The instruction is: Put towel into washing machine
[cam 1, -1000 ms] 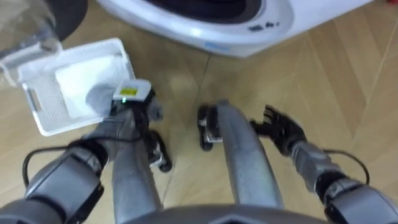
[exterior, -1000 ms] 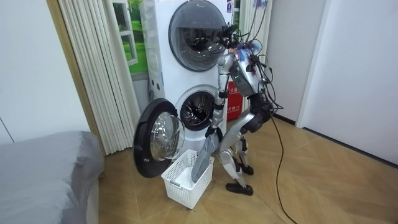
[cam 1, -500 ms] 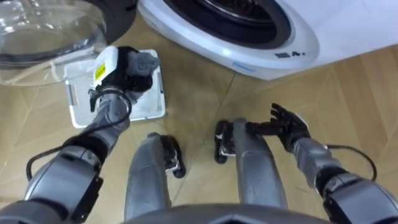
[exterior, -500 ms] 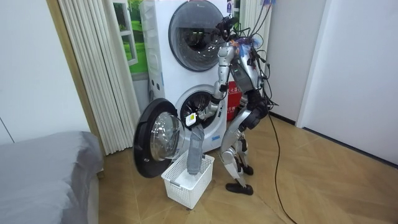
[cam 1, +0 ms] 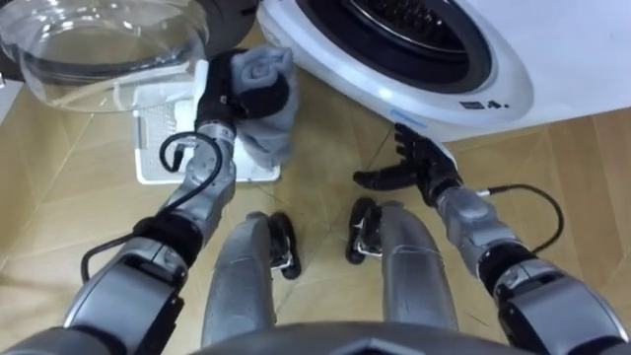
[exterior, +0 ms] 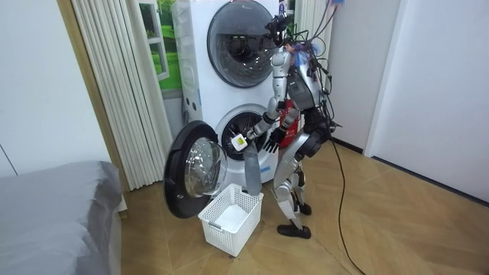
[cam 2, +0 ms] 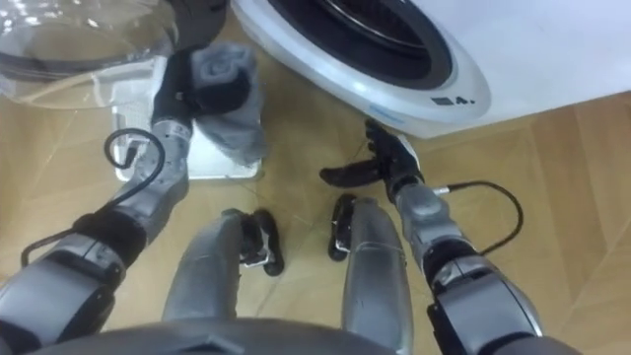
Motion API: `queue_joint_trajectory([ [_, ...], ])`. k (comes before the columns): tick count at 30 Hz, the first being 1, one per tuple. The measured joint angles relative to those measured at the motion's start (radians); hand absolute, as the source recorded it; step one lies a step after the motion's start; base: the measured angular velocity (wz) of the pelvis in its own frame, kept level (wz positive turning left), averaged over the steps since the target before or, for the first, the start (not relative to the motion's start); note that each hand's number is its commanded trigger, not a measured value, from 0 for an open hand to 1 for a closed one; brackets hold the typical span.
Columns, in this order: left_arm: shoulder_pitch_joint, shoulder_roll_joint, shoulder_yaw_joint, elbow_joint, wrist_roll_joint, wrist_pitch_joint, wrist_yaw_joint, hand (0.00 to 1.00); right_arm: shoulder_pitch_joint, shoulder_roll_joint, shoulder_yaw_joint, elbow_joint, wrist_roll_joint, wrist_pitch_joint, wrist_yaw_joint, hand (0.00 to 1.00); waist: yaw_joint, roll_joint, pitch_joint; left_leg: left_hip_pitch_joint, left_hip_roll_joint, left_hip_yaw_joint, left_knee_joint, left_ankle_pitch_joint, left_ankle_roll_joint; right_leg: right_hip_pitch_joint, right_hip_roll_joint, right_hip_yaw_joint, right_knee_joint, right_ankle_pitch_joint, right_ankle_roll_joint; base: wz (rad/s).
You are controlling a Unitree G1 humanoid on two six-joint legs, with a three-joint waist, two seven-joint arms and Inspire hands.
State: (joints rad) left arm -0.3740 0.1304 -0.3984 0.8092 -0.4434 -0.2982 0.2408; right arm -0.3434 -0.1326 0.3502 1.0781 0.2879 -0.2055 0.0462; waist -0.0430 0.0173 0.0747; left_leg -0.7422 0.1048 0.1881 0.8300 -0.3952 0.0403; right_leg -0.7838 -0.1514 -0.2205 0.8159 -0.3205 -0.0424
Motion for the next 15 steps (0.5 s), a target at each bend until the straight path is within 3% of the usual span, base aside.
queue_joint_trajectory([
  [5,0.014,0.007,-0.014,-0.012,-0.183,0.000,-0.167,1.00,0.011,0.010,0.012,-0.050,-0.014,0.000,0.005,0.00,0.000,-0.009,-0.0069,0.020,0.003,0.001,-0.001,0.000,0.000,0.024,0.004,-0.003,-0.008,0.002,0.002,-0.01],
  [7,0.045,0.019,-0.048,-0.053,-0.292,0.002,-0.250,1.00,0.020,0.011,0.024,-0.075,-0.028,0.000,0.025,0.00,-0.003,-0.009,-0.0222,0.023,0.007,-0.001,-0.004,0.000,0.000,0.032,0.011,-0.005,-0.020,0.008,0.002,0.00],
  [10,0.047,0.009,-0.076,-0.057,-0.387,0.011,-0.345,1.00,0.021,0.010,0.039,-0.074,-0.065,0.000,0.045,0.00,-0.005,-0.009,-0.0241,0.051,0.006,-0.004,-0.009,0.001,0.002,0.064,0.011,-0.010,-0.030,0.012,0.004,0.00],
  [15,0.046,0.002,-0.073,-0.064,-0.398,0.029,-0.451,1.00,0.043,0.010,0.036,-0.089,-0.113,0.000,0.061,0.00,-0.009,-0.005,-0.0288,0.068,0.004,-0.007,-0.063,0.031,0.009,0.093,0.016,-0.026,-0.096,0.050,0.004,0.04],
])
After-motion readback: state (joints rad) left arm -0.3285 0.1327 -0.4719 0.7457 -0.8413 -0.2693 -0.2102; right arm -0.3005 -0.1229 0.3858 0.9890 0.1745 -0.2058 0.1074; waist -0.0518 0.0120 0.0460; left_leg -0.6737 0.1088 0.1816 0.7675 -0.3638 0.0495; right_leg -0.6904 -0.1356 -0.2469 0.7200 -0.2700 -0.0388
